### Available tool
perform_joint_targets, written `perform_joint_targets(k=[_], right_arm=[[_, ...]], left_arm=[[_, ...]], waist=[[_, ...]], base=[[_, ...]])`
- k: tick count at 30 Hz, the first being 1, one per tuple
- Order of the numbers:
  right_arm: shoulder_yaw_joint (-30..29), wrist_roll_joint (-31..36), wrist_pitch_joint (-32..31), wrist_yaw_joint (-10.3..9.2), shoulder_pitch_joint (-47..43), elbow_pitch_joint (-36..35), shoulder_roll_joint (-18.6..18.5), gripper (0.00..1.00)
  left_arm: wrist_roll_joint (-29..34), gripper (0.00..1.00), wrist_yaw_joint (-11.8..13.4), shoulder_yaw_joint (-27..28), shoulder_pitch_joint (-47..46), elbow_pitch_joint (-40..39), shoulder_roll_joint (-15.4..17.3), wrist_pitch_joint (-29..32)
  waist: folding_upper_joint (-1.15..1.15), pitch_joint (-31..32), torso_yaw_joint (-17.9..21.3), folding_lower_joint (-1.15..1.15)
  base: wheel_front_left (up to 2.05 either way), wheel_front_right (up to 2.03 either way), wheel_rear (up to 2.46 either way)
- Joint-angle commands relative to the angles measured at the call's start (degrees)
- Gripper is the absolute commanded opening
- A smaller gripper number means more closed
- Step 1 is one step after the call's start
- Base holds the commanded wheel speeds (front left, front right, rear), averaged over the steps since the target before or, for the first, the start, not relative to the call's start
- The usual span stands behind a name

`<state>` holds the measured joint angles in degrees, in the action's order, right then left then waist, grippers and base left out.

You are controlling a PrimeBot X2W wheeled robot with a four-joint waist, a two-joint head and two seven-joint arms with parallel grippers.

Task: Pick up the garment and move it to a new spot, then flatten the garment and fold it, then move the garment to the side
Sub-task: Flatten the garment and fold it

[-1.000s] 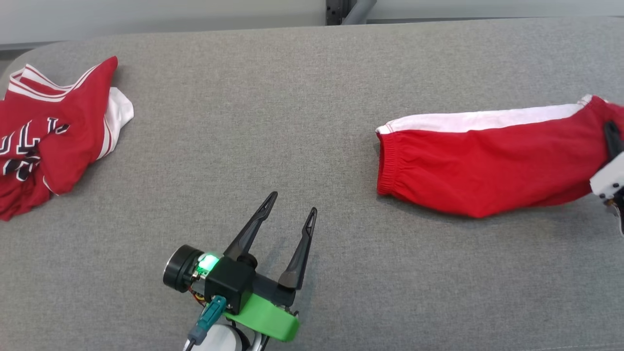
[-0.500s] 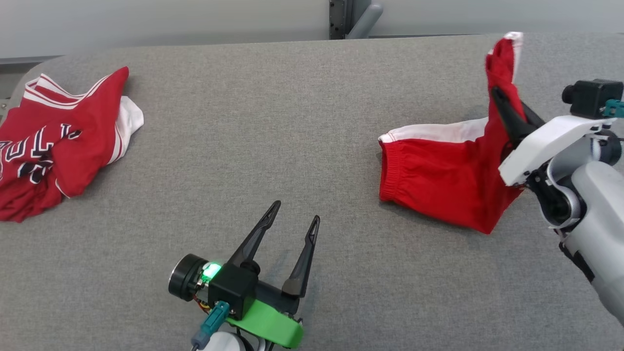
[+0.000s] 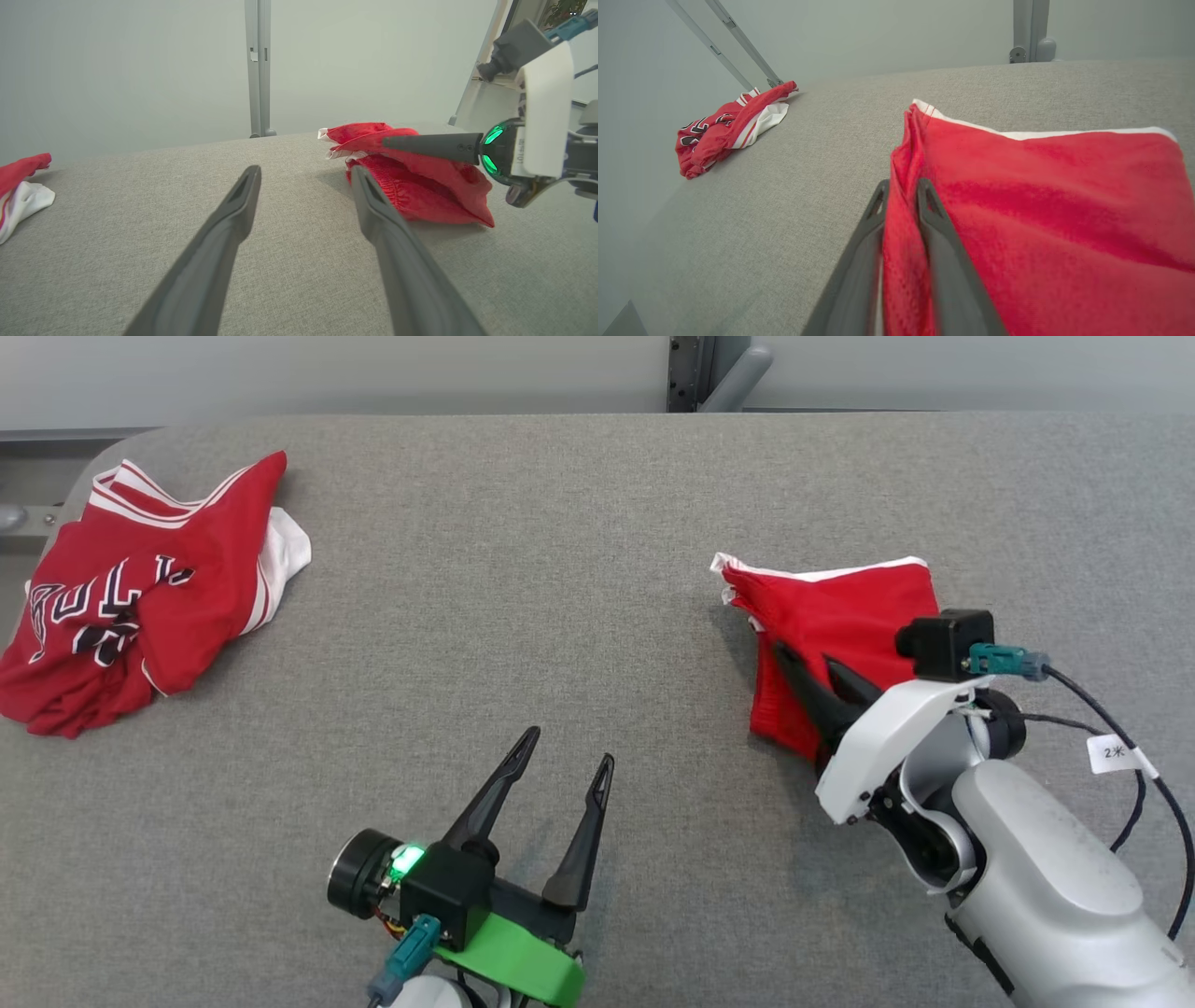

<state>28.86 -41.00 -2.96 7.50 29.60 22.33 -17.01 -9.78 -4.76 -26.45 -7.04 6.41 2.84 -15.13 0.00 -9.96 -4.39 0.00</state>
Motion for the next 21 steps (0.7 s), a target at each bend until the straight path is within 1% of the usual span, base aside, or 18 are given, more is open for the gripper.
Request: perform_joint_targets(k=[1,3,6,8,11,14,16,19,21], right_arm=[[-0.8,0.5,-0.4,-0.02,-1.9,-1.3,1.0,1.0],[-1.9,0.7,-0.5,-0.02,-3.6,-3.0,1.8,1.0],[-4.0,1.1,1.3,-0.02,-5.9,-6.6,2.4,1.0],[-5.6,2.1,3.9,-0.02,-7.3,-9.2,2.2,1.0],[-8.4,4.6,8.7,-0.02,-9.8,-10.9,1.6,1.0],[-11.1,7.2,14.2,-0.02,-12.4,-11.0,2.2,1.0],[-12.9,9.7,16.7,-0.02,-13.9,-10.5,2.7,1.0],[-16.4,14.4,18.0,-0.02,-16.3,-9.3,4.3,1.0],[-18.8,19.0,18.2,-0.01,-17.8,-10.6,5.7,1.0]], left_arm=[[0.0,1.0,0.3,-0.1,0.9,0.3,0.1,0.0],[-0.1,1.0,0.3,-0.1,1.1,0.5,0.1,0.0],[-0.1,1.0,0.4,0.3,1.5,0.9,0.1,0.0],[-0.4,1.0,0.7,0.9,2.0,0.9,0.1,0.0],[-1.4,1.0,1.5,1.9,2.8,0.5,0.1,0.0],[-2.6,1.0,3.0,3.3,3.8,0.0,0.1,0.0],[-3.3,1.0,4.3,4.4,4.4,-0.5,0.1,0.0],[-3.5,1.0,6.2,6.3,5.1,-1.6,0.1,0.0],[-3.7,1.0,7.3,7.4,5.9,-2.2,0.1,0.0]], waist=[[0.0,0.4,0.1,0.0],[0.0,0.8,0.2,0.0],[0.0,1.8,0.9,0.0],[0.0,2.6,1.5,0.0],[0.0,4.1,2.4,0.0],[0.0,5.7,3.4,0.0],[0.0,6.6,4.2,0.0],[0.0,7.4,5.3,0.0],[0.0,7.8,5.8,0.0]], base=[[0.0,0.0,0.0],[0.0,0.0,0.0],[0.0,0.0,0.0],[0.0,0.0,0.0],[0.0,0.0,0.0],[0.0,0.0,0.0],[0.0,0.0,0.0],[0.0,0.0,0.0],[0.0,0.0,0.0]])
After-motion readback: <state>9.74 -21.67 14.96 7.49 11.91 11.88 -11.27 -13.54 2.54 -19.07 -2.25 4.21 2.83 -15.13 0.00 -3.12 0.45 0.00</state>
